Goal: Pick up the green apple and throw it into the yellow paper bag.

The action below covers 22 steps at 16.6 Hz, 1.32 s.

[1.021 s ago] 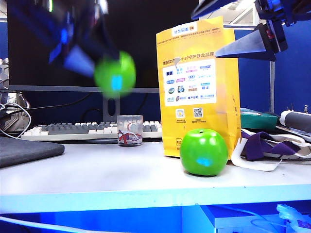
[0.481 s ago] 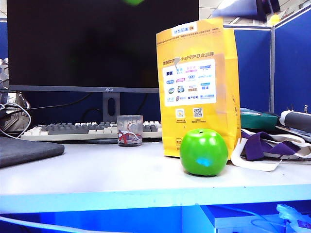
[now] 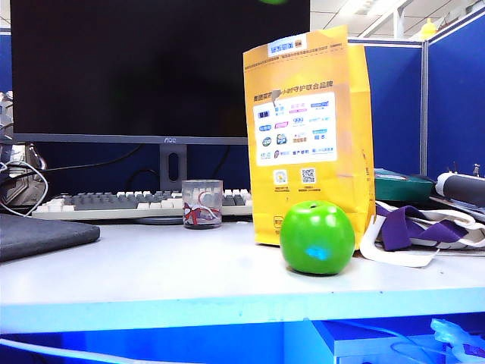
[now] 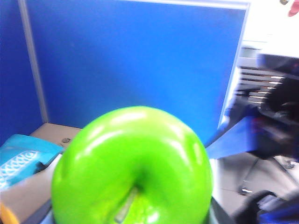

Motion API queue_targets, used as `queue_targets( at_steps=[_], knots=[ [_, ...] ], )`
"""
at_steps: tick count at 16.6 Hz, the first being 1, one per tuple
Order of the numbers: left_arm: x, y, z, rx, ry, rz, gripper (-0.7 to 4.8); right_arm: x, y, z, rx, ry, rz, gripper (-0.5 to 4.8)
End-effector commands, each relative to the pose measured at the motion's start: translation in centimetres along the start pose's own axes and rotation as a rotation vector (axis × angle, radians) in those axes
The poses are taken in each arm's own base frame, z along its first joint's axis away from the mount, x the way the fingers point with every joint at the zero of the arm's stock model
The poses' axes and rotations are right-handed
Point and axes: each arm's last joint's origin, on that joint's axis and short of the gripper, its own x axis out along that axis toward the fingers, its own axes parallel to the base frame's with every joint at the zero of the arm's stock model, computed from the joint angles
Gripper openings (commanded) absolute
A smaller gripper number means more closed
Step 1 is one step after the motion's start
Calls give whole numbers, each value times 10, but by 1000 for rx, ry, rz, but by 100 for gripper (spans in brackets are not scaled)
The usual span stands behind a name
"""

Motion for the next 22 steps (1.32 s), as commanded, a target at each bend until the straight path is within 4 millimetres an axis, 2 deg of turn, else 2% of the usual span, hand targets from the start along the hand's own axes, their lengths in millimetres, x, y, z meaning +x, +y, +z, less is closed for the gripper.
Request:
queue_targets(
  at_steps=[1, 4, 7, 8, 9, 10, 11, 14, 18, 19, 20, 22],
  knots=[
    [15, 11, 1, 87, -31, 106, 90, -24, 5, 9, -69, -26, -116, 458],
    [33, 28, 2, 64, -19, 102, 90, -46, 12, 17, -88, -97, -116, 458],
    [43, 32, 0, 31, 23, 88, 90, -52, 13, 18, -112, -107, -159, 459],
    [43, 31, 0, 31, 22, 81, 116, -52, 13, 17, -111, -103, -158, 459],
    [43, 30, 0, 25, 21, 40, 208, -51, 13, 17, -110, -99, -159, 459],
    [43, 29, 0, 15, 23, 26, 433, -51, 13, 17, -110, -101, -159, 459],
    [43, 30, 1, -29, 19, 43, 479, -51, 13, 17, -110, -101, -159, 459],
    [43, 31, 1, -58, 22, 111, 479, -51, 13, 17, -110, -102, -158, 459],
    [26, 14, 26, -10, 13, 23, 479, -51, 13, 16, -108, -94, -158, 459],
    [15, 6, 34, 16, 49, 37, 479, -51, 13, 15, -104, -81, -158, 459],
    [-10, -12, 46, 100, 182, 147, 479, -51, 12, 11, -95, -41, -158, 459],
    [-46, -38, 53, 197, 430, 302, 479, -50, 12, 5, -86, 12, -158, 458]
  ],
)
